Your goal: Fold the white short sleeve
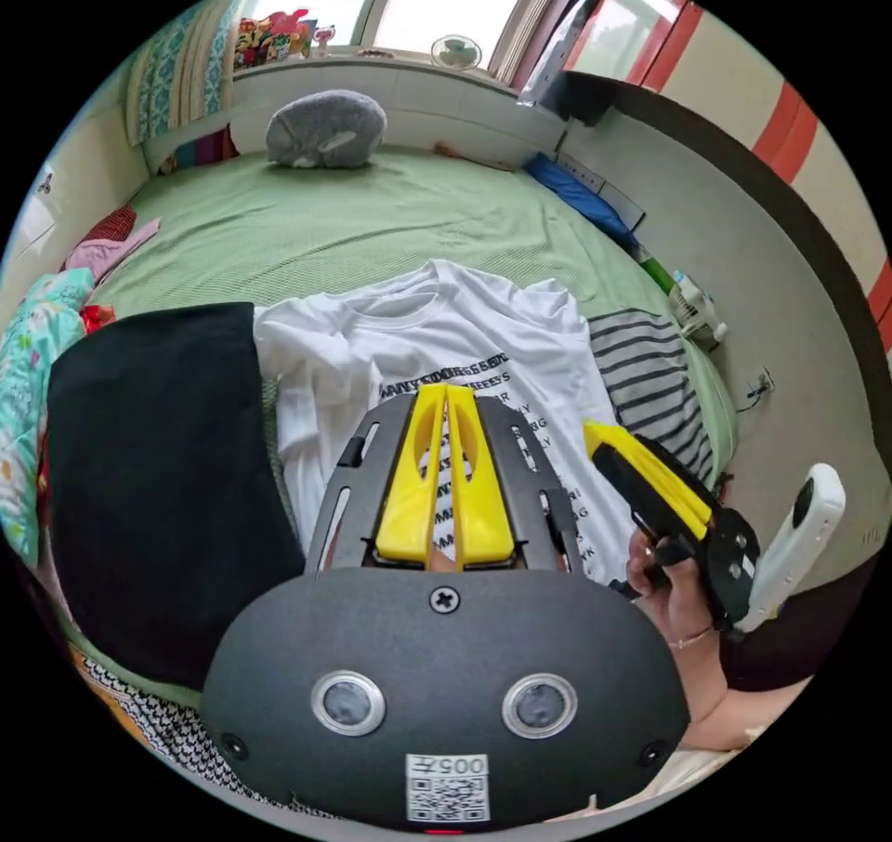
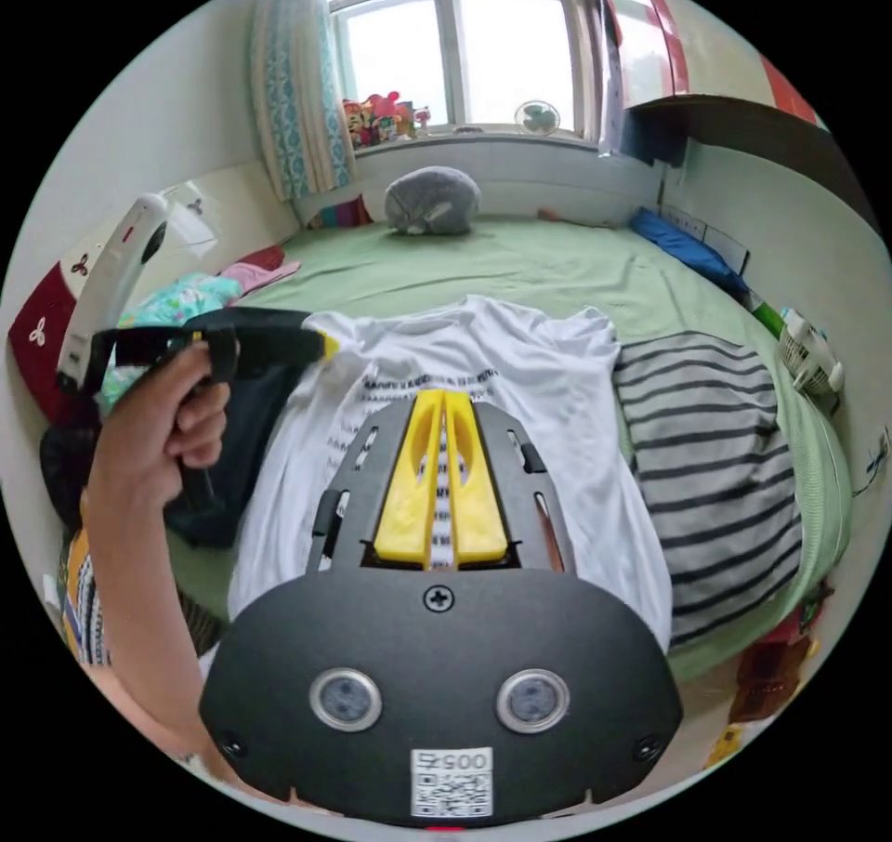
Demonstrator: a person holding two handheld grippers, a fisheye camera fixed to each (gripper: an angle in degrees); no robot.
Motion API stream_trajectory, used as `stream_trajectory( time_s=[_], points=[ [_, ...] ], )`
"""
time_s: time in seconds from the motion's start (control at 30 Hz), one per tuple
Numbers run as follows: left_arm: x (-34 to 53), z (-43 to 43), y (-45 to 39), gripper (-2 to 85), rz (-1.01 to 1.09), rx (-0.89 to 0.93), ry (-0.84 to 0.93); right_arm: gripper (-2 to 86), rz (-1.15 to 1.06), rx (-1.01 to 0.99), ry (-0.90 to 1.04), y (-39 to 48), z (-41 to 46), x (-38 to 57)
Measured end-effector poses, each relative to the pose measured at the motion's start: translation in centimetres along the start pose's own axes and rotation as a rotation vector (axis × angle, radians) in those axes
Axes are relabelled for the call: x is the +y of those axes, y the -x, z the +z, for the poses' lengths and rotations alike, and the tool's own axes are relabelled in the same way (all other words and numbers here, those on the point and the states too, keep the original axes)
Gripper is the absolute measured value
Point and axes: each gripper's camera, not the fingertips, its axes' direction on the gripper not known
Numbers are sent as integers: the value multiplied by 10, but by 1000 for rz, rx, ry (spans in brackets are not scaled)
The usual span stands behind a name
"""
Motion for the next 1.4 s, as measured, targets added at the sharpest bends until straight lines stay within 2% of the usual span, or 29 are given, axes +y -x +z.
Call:
stream_trajectory(
  time_s=[0.13,0.2,0.33,0.4,0.53,0.7,0.9,1.03,1.13,1.33,1.4],
  points=[
    [1,47,25,-5,-91,-29,32,-8,13,72,-49,19,55,-39],
    [4,58,34,-6,-95,-1,7,-5,60,18,-37,16,78,-53],
    [-11,78,45,-6,-55,-58,35,22,144,-227,28,-5,120,-51],
    [-14,85,50,-6,-68,-14,32,37,156,-264,26,-12,129,-38],
    [-29,104,58,-6,-87,83,19,76,95,-201,-21,-24,132,-42],
    [-44,126,49,-6,-9,57,42,97,127,-138,-49,-60,130,-57],
    [-59,149,50,-6,15,32,67,129,36,32,-51,-142,133,-118],
    [-69,162,55,-7,-1,62,66,132,75,101,56,-207,171,-182],
    [-75,171,57,-7,-3,53,72,132,144,56,152,-236,209,-214],
    [-87,189,61,-7,-5,9,95,116,180,73,365,-248,291,-245],
    [-90,194,61,-6,5,8,102,90,157,137,414,-244,309,-247]
  ],
)
